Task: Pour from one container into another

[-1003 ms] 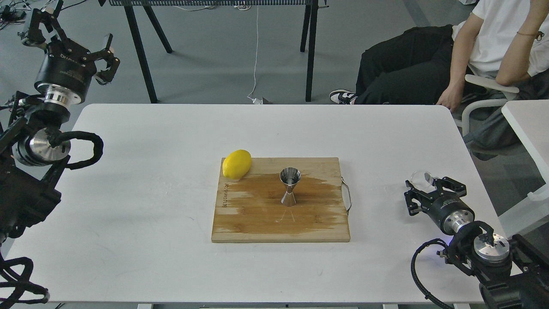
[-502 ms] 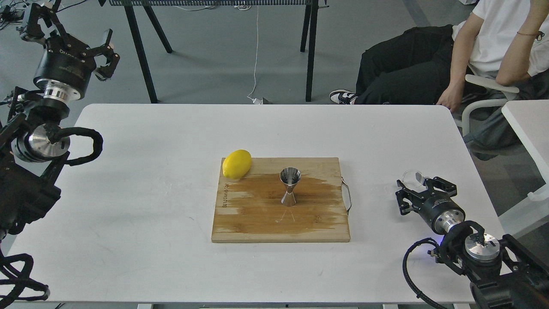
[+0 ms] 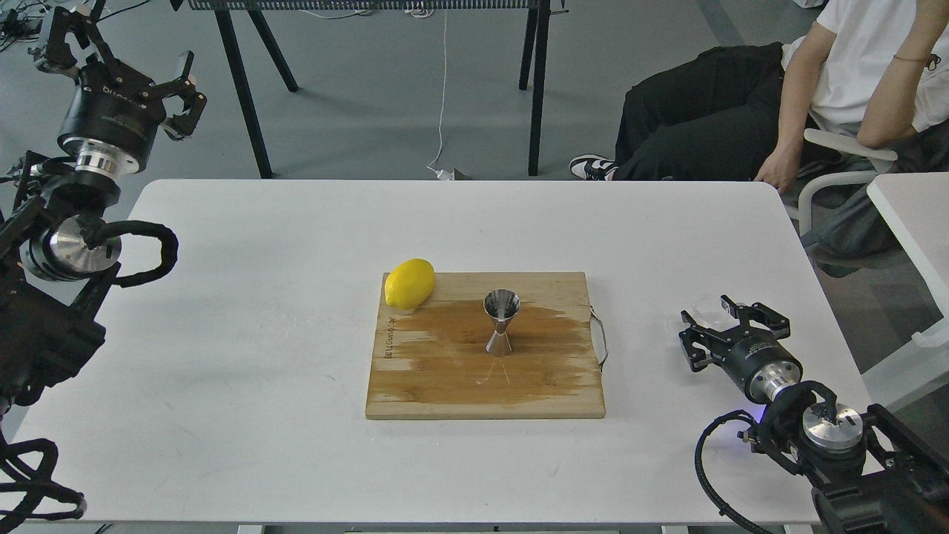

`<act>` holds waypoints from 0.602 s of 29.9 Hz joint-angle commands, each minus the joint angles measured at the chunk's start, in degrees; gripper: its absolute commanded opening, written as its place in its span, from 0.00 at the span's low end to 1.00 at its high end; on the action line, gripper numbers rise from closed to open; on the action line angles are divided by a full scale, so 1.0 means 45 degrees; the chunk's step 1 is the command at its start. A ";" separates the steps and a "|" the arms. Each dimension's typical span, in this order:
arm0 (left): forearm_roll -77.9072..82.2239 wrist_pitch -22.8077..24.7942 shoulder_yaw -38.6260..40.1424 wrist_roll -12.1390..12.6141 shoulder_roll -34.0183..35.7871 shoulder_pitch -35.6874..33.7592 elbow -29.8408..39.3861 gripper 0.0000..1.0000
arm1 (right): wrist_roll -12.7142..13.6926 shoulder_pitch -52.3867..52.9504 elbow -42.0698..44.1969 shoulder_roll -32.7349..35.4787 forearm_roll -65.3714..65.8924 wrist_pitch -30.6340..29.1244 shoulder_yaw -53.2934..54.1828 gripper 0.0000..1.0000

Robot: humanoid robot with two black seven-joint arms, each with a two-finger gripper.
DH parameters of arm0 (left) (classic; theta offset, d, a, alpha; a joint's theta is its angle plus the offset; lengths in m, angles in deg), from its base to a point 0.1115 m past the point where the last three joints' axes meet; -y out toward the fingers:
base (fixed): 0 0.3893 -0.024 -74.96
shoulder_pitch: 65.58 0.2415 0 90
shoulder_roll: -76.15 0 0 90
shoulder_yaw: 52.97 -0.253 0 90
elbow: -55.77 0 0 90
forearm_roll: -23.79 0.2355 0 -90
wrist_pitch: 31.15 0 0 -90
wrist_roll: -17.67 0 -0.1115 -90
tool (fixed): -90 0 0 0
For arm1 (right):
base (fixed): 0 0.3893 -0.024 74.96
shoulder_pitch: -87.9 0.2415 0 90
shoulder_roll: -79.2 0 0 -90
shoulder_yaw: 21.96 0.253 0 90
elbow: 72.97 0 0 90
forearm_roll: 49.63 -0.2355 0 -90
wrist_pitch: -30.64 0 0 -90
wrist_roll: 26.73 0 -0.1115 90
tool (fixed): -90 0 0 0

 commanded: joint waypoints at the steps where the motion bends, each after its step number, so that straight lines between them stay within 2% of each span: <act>1: 0.0000 -0.0001 0.0000 -0.0018 0.0009 -0.0012 0.0001 1.00 | -0.0034 0.0037 -0.0086 0.0039 0.0000 -0.0056 0.0081 0.99; 7: 0.0000 -0.0001 0.0020 -0.0018 0.0009 -0.0012 0.0001 1.00 | -0.0054 -0.0061 -0.0515 0.0526 0.0000 -0.2065 0.0218 0.99; 10: 0.0000 -0.0001 0.0020 -0.0018 0.0009 -0.0012 0.0001 1.00 | -0.0268 0.0075 -0.0692 0.0703 0.0019 -0.2594 0.0198 0.99; 18: 0.0000 -0.0001 0.0000 -0.0037 0.0009 0.0008 0.0001 1.00 | -0.0268 0.1383 -0.0711 0.1152 0.0117 -0.3799 0.0296 0.99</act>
